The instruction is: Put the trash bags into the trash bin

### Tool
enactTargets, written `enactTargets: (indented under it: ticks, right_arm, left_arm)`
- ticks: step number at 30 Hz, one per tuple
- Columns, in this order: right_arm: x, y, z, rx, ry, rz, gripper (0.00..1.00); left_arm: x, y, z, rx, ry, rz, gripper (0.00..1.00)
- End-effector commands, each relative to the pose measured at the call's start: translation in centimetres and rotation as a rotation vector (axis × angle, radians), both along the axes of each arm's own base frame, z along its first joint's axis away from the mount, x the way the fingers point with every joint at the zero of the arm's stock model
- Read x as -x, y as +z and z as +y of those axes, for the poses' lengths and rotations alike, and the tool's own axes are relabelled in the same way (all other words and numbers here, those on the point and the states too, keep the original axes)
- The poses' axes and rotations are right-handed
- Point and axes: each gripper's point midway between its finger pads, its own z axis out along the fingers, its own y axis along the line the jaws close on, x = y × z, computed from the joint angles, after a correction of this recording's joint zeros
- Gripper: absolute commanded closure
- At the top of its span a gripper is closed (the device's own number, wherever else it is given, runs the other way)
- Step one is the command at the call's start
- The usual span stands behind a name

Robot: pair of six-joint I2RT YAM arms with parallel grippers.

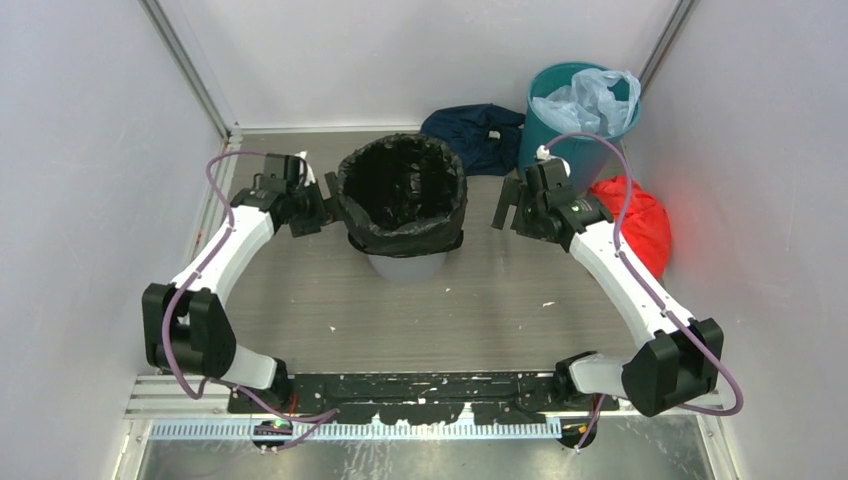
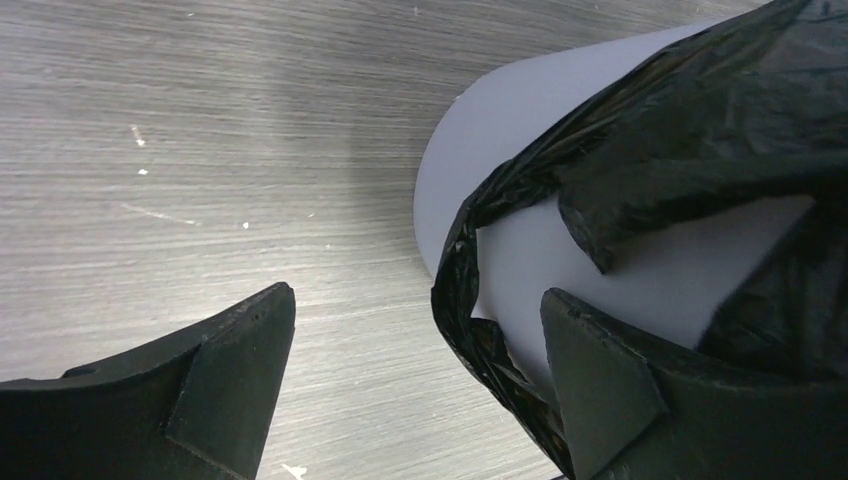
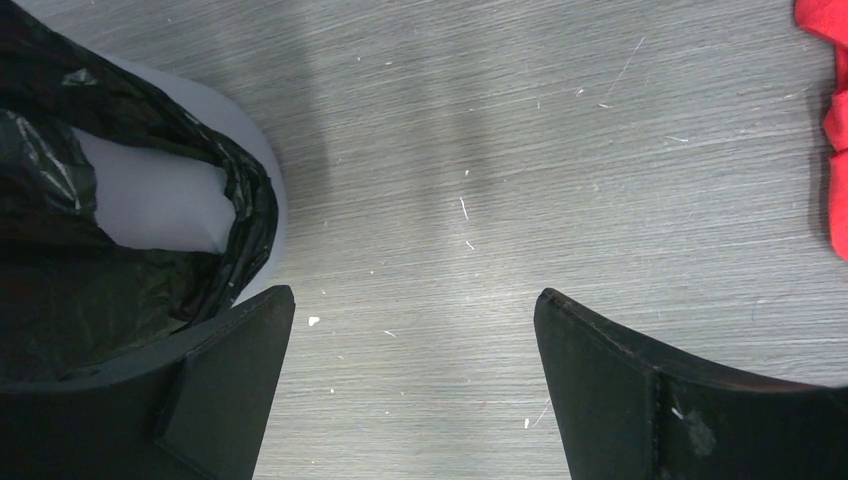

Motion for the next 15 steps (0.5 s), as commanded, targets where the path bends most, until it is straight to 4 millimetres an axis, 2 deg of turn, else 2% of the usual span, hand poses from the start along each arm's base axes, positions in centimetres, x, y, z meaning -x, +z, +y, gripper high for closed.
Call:
enactTargets:
  ticks: [1,9,15]
  right_arm:
    - [-0.5,1.5,0.1,-0.043,-0.011,-0.075,0.04]
    - [-0.2,0.9,-0.9,-0.026,-0.03,-0.065,0.04]
    - [0.1,0.8,-2.1,0.004,-0.056,-0.06,0.02]
  left_arm:
    - [-2.1,1.7,-2.6,0.056,-0.041,-0.088,0.07]
    - [-3.2,2.1,-5.1,0.035,-0.112,-0.109,0.07]
    - [-2.6,2.5,-4.6,0.008,-0.131,-0.146,0.06]
